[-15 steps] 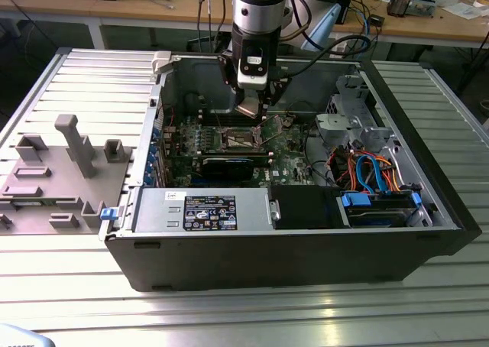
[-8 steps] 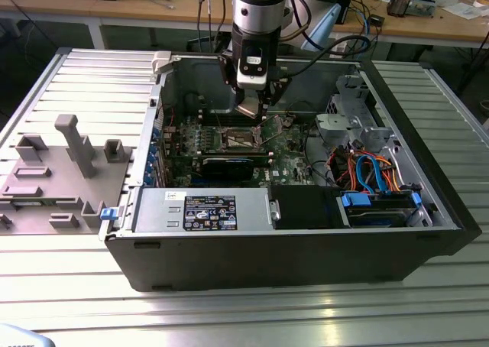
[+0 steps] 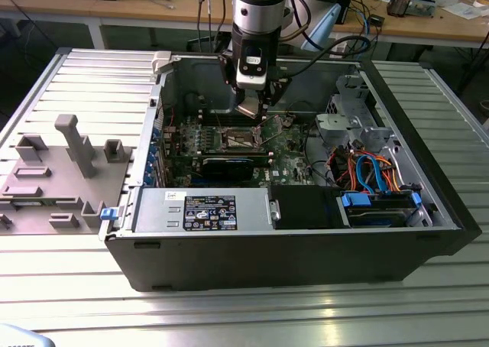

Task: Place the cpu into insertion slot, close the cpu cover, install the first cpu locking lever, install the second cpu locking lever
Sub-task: 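Place the cpu into insertion slot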

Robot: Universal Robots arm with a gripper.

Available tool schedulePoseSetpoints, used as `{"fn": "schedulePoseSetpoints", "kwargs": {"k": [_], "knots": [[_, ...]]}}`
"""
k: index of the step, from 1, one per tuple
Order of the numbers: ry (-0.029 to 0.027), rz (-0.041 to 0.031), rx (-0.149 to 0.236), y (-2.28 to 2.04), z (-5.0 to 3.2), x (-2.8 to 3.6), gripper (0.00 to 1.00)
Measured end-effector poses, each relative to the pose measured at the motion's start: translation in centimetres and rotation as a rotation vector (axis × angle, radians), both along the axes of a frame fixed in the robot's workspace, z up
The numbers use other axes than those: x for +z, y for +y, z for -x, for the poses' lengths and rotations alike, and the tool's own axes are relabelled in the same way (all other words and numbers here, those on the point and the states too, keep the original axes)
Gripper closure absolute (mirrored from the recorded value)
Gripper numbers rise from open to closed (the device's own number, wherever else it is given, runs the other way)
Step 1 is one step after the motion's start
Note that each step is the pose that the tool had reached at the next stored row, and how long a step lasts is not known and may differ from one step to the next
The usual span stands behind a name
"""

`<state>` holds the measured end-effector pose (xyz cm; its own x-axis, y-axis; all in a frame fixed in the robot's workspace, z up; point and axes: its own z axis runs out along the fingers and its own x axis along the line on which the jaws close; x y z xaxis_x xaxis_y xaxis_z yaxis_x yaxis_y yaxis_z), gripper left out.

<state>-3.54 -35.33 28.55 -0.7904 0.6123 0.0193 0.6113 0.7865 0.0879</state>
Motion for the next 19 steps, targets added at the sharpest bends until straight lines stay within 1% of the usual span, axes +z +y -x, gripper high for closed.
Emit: {"fn": "schedulePoseSetpoints", "kwargs": {"k": [5, 12, 19], "knots": [[-0.0001, 0.0006, -0.013, 0.0, 0.0, -0.02, 0.45], [0.0, 0.0085, -0.032, 0.0, 0.0, -0.02, 0.45], [0.0, 0.0113, -0.05, 0.0, 0.0, -0.05, 0.45]]}}
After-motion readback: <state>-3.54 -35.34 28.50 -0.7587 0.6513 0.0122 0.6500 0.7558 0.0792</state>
